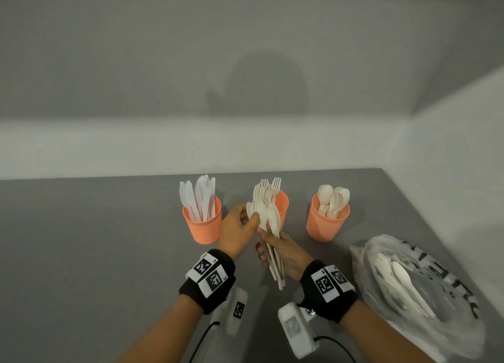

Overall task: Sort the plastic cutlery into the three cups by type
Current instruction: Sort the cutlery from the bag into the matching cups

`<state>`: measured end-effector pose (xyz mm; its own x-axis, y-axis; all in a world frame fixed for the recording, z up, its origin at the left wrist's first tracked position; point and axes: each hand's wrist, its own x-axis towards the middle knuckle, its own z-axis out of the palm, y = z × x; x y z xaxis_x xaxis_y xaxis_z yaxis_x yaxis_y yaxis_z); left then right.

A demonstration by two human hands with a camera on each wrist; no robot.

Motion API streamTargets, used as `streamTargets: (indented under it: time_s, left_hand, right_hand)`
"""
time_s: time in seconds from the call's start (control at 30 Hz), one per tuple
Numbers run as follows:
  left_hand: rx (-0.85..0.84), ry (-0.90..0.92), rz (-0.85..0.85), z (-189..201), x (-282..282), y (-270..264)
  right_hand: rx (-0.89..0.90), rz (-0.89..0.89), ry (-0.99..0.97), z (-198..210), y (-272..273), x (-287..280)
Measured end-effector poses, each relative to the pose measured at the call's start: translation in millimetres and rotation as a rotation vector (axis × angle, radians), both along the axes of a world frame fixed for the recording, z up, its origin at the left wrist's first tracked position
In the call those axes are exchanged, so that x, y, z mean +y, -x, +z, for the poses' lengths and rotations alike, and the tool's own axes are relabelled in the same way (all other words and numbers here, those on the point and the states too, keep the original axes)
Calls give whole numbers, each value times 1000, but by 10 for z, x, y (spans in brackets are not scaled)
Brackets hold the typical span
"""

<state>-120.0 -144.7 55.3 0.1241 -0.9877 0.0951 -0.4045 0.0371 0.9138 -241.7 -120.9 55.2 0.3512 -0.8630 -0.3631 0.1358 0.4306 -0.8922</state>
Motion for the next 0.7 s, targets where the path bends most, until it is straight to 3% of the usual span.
streamTargets:
  time_s: [0.13,0.3,0.47,0.53,0.7]
  left_hand:
    - [-21,5,-59,48,41,-38]
    - [-171,68,-116,84,60,-74]
    - [-224,104,-13,105,53,-37]
    - [-175,81,33,81,67,-4]
    - [179,-155,77,39,69,61]
  right_hand:
    - [-75,16,-80,8,69,44]
    - [67,-17,26,-50,115,50]
    - [90,-59,30,-72,165,60]
    - [99,-75,26,-87,177,58]
    - [119,-120,7,-114,238,42]
